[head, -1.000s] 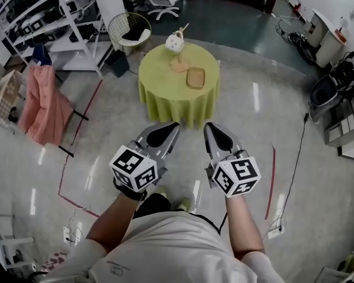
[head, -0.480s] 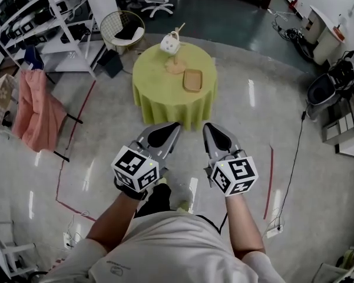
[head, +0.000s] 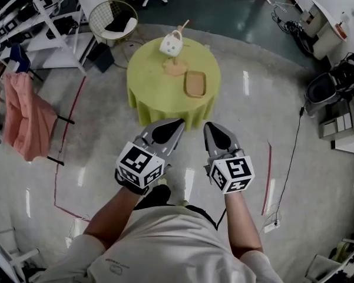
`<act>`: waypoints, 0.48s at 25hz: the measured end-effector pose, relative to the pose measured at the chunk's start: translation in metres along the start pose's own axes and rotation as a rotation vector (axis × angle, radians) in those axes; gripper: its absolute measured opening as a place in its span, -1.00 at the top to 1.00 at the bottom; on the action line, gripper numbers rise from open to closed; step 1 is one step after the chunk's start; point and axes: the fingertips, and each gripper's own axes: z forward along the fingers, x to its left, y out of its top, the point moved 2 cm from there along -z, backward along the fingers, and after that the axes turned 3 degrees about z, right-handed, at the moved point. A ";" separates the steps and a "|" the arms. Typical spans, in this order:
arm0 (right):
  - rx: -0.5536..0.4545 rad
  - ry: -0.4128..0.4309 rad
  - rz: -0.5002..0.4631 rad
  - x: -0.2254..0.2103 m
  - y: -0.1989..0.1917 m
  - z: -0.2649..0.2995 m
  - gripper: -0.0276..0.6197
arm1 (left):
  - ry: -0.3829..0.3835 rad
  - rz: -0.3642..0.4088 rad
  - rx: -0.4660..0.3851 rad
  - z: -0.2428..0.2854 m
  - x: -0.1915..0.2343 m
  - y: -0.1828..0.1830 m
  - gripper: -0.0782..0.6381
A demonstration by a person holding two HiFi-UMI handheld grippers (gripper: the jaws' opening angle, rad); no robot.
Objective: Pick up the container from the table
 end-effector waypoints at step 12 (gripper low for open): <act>0.115 -0.083 -0.064 -0.031 -0.034 0.084 0.89 | -0.043 -0.012 0.027 0.045 0.076 -0.029 0.76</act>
